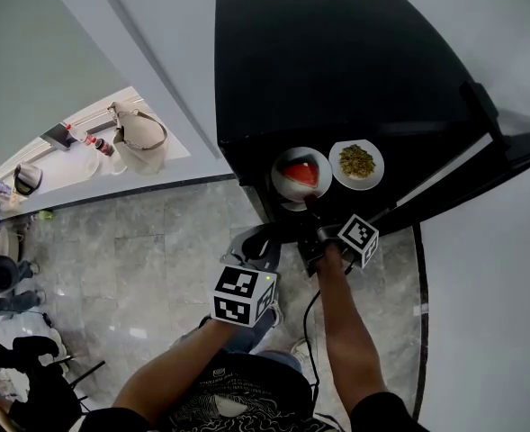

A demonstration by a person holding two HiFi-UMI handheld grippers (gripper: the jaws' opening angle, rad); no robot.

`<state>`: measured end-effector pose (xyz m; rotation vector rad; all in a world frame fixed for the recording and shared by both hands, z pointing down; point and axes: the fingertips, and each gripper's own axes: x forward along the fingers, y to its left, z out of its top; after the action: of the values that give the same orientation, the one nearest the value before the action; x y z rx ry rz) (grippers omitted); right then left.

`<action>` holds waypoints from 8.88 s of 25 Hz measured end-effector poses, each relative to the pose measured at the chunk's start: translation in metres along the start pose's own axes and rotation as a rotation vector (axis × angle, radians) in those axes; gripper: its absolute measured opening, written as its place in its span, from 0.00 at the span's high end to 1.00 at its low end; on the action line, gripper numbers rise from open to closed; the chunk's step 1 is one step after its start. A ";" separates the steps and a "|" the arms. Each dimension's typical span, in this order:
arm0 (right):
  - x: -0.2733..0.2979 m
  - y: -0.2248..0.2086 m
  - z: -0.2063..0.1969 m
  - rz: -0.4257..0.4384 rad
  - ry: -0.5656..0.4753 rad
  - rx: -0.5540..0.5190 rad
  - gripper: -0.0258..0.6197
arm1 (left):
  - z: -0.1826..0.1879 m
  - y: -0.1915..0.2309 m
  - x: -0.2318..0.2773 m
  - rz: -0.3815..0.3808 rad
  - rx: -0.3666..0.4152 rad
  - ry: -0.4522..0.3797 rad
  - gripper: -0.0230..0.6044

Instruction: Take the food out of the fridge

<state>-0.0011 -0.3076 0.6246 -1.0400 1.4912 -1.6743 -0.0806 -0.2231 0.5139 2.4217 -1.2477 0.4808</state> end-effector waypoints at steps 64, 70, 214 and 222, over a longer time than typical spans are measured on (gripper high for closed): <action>-0.220 0.345 -0.071 0.368 0.102 -0.216 0.95 | 0.148 -0.055 -0.138 0.116 0.053 -0.300 0.96; -0.177 0.359 -0.068 0.375 0.087 -0.201 0.95 | 0.157 -0.046 -0.127 0.071 0.068 -0.300 0.96; -0.048 -0.009 0.136 -0.124 -0.182 -0.061 0.92 | 0.062 -0.076 0.095 -0.057 0.065 -0.037 0.96; -0.054 0.006 0.130 -0.081 -0.149 -0.041 0.94 | 0.068 -0.074 0.088 -0.031 0.053 -0.058 0.96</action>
<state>0.1391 -0.3226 0.6157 -1.2343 1.4083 -1.5891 0.0379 -0.2765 0.4826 2.5122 -1.2335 0.4422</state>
